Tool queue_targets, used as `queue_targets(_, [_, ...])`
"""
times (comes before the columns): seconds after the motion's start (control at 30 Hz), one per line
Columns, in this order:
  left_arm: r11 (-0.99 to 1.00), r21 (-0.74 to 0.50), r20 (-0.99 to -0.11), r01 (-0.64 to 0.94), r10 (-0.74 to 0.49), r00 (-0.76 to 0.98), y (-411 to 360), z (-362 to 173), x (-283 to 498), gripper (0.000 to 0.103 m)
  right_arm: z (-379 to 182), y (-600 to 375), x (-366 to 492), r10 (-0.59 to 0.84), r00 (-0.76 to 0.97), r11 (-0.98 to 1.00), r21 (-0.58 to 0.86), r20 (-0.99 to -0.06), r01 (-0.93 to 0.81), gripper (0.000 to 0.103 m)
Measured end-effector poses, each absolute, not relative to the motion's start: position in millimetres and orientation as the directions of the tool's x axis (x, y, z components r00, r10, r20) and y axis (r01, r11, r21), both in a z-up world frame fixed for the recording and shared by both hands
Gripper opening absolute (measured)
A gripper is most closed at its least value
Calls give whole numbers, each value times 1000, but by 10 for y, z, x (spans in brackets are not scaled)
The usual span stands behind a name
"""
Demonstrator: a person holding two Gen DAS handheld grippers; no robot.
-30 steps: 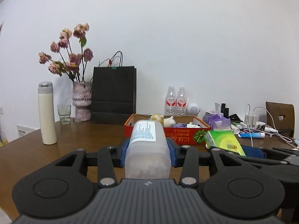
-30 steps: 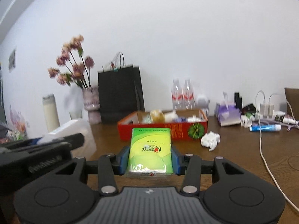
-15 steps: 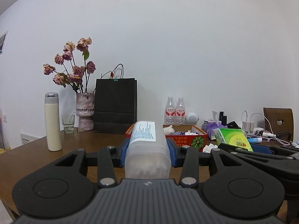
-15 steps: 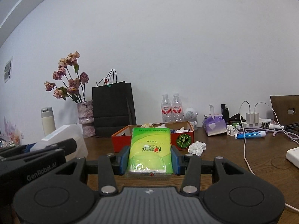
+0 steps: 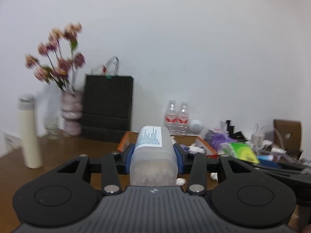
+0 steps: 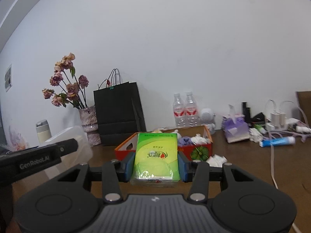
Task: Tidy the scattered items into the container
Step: 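Carry the swab box and tissue pack into the box and open both tools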
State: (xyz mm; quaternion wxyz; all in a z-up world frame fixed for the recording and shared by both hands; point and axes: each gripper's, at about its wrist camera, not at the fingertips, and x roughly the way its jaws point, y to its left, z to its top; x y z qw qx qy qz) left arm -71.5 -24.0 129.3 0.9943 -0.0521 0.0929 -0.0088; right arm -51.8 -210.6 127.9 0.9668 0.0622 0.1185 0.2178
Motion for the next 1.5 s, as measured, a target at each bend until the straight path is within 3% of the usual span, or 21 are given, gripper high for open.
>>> queue_targets(0.2, [996, -86, -260, 2, -24, 965, -88, 1461, 156, 43, 1502, -1961, 343, 480, 840, 876, 195, -254, -442, 44])
queue_targets(0.3, [994, -103, -340, 25, -59, 939, 0, 1498, 621, 43, 1571, -1840, 775, 489, 822, 872, 185, -292, -453, 44])
queue_targets(0.57, [989, -145, -484, 10, -80, 871, 231, 1455, 1615, 43, 1622, -1468, 1813, 497, 752, 867, 209, -433, -453, 44])
queue_targets(0.97, [998, -64, -697, -22, -29, 716, 332, 1168, 2975, 43, 1432, -976, 2877, 417, 650, 891, 146, -635, -430, 44])
queue_targets(1.23, [999, 21, -757, -47, 47, 652, 260, 915, 3526, 43, 1042, -697, 3521, 370, 491, 901, 175, -789, -398, 44])
queue_targets(1.5, [992, 55, -791, -117, 114, 601, 266, 651, 3882, 44, 666, -465, 3921, 328, 333, 917, 213, -884, -339, 44])
